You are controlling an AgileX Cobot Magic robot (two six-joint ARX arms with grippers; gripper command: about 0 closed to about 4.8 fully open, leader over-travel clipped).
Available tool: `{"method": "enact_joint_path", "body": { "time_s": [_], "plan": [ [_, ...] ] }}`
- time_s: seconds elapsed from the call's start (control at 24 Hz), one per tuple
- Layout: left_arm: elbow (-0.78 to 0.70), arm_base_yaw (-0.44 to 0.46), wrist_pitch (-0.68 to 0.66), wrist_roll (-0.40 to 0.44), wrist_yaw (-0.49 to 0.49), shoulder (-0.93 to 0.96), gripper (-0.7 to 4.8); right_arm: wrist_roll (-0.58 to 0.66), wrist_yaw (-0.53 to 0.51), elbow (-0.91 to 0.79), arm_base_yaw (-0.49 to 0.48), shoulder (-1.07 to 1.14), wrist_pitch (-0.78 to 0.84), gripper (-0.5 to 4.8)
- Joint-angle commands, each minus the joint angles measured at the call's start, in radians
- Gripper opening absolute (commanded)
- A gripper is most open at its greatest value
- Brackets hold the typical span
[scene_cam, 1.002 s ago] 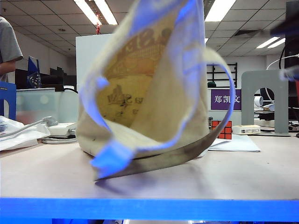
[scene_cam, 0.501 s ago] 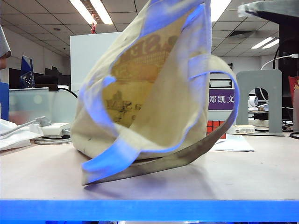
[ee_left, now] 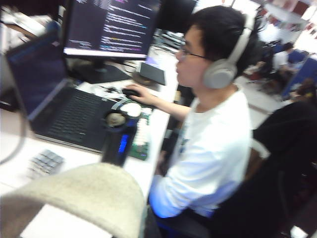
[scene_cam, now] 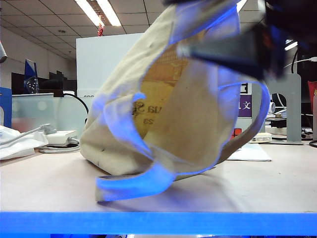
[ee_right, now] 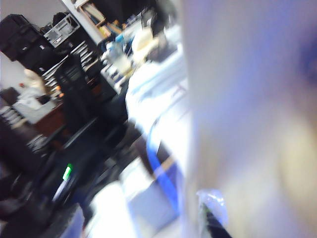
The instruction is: Take the glasses case out of the canvas bag and put it on the table.
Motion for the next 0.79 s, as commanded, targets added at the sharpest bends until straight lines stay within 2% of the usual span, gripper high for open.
{"method": "enact_joint_path", "body": {
  "time_s": [0.04, 0.17, 0.29, 0.46, 0.5, 0.58, 0.71, 0.79],
  "plan": [
    [0.004, -0.004, 0.037, -0.008, 0.044, -0.014, -0.06, -0.163, -0.082, 0.133, -0.075, 0.154, 0.015, 3.01],
    [0.004, -0.002, 0.031, -0.001, 0.045, -0.038, -0.06, -0.177, -0.196, 0.177, -0.202, 0.265, -0.014, 3.01],
    [0.004, 0.045, 0.019, 0.044, 0.048, -0.076, -0.06, -0.177, -0.341, 0.177, -0.293, 0.236, -0.059, 3.01],
    [0.004, 0.126, -0.041, 0.041, 0.048, -0.089, -0.06, -0.18, -0.462, 0.177, -0.325, 0.047, -0.162, 3.11],
    [0.004, 0.129, -0.04, 0.041, 0.053, -0.089, -0.06, -0.194, -0.461, 0.177, -0.325, -0.002, -0.215, 3.11],
    [0.005, 0.132, -0.019, 0.082, 0.06, -0.092, -0.06, -0.309, -0.453, 0.177, -0.325, -0.133, -0.439, 3.1],
    [0.005, 0.134, 0.002, 0.093, 0.096, -0.092, -0.06, -0.48, -0.42, 0.176, -0.325, -0.178, -0.621, 3.1],
    [0.005, 0.139, 0.004, 0.097, 0.09, -0.092, -0.06, -0.496, -0.445, 0.177, -0.325, -0.179, -0.695, 3.1]
  ]
}}
